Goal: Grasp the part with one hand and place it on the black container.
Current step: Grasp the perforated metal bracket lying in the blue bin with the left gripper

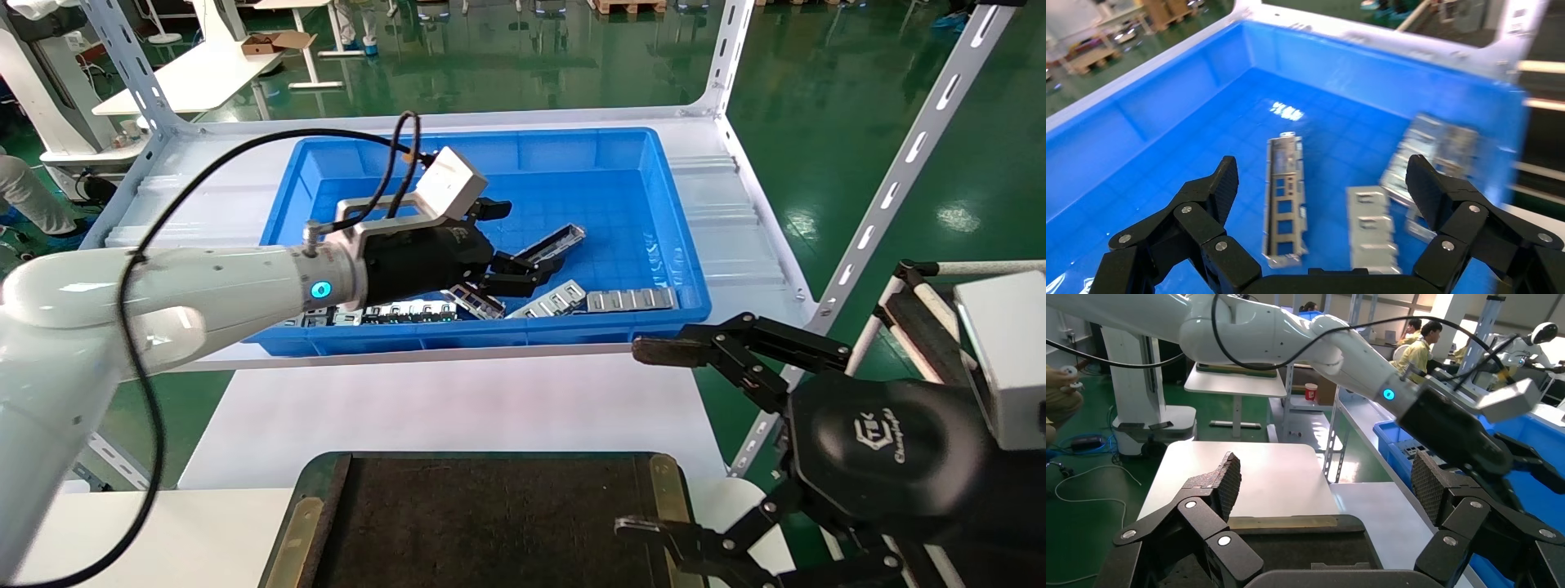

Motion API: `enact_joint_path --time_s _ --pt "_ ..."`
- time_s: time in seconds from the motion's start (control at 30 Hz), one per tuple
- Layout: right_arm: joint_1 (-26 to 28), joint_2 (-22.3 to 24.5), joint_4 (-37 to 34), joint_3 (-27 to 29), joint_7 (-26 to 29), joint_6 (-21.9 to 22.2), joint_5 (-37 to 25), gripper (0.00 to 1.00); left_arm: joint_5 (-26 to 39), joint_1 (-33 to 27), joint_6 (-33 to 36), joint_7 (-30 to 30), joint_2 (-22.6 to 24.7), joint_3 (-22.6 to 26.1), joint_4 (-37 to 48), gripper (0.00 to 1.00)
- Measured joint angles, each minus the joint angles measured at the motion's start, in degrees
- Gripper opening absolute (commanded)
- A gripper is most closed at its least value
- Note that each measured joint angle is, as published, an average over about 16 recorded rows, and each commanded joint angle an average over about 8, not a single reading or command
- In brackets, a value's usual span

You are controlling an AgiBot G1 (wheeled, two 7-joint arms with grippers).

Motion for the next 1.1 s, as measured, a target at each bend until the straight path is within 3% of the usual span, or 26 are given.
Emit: enact_joint_path --time_s 0.23,0.5,0.53,0.57,0.6,0.8,0.87,1.1 --pt "0.00 0.00 0.00 0.00 0.00 0.00 0.00 1.00 0.26 -1.93 -4.64 3.01 3.73 1.06 7.37 1.00" --pt "0.00 0.00 0.00 0.00 0.00 0.00 0.00 1.00 -0.95 -1.94 -7.50 3.01 4.69 3.54 9.16 1.00" --pt "0.00 0.00 0.00 0.00 0.00 0.00 0.00 1.00 -1.14 -1.85 -7.81 2.80 4.72 3.94 9.08 0.99" --pt "0.00 0.00 0.00 0.00 0.00 0.00 0.00 1.00 -1.33 -1.76 -8.11 2.57 4.74 4.35 8.98 0.90" --pt "0.00 0.00 0.00 0.00 0.00 0.00 0.00 0.94 -1.52 -1.67 -8.42 2.32 4.76 4.78 8.85 0.78" --pt "0.00 0.00 0.00 -0.01 0.00 0.00 0.00 0.19 -2.77 -1.08 -10.22 0.52 4.78 7.47 7.88 0.05" --pt "0.00 0.00 0.00 -0.01 0.00 0.00 0.00 0.00 -3.22 -0.89 -10.85 -0.10 4.78 8.36 7.54 0.00" --pt "0.00 0.00 0.00 -0.01 0.00 0.00 0.01 0.00 -4.94 -0.35 -12.92 -2.15 4.73 11.41 6.55 0.00"
